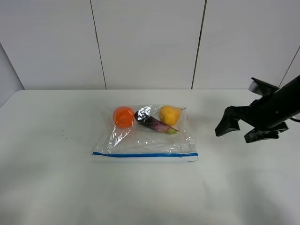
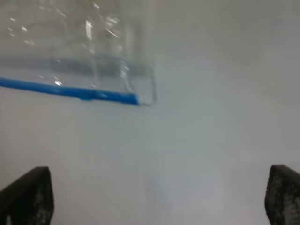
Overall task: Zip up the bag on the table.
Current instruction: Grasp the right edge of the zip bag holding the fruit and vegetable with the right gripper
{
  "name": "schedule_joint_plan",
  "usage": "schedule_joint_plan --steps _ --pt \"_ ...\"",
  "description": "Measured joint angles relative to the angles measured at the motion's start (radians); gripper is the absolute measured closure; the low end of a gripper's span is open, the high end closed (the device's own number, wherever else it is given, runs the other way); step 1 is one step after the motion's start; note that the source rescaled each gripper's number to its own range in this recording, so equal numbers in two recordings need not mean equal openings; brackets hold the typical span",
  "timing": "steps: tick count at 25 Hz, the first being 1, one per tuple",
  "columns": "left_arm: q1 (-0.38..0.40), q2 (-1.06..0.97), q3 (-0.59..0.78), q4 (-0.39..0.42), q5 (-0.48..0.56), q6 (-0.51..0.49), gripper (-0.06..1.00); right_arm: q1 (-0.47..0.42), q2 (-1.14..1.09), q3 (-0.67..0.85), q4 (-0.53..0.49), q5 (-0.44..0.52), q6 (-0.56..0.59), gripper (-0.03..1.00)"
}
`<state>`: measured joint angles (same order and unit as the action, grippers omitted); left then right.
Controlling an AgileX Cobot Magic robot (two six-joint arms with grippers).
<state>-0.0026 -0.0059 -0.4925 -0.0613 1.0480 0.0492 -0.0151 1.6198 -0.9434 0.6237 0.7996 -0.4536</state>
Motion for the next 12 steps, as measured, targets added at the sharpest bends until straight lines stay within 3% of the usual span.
schedule_joint_plan --steps 3,8,12 --pt "0.0 0.0 0.0 0.0 0.0 0.0 -0.01 0.0 0.11 0.0 0.188 -0.017 -0.196 -0.03" --pt "0.0 0.0 0.0 0.0 0.0 0.0 -0.01 0.0 0.261 -0.003 0.453 -0.018 -0.428 0.04" --pt "0.0 0.0 0.0 0.0 0.0 0.0 -0.01 0.0 0.363 -0.063 0.518 0.036 -0.508 0.05"
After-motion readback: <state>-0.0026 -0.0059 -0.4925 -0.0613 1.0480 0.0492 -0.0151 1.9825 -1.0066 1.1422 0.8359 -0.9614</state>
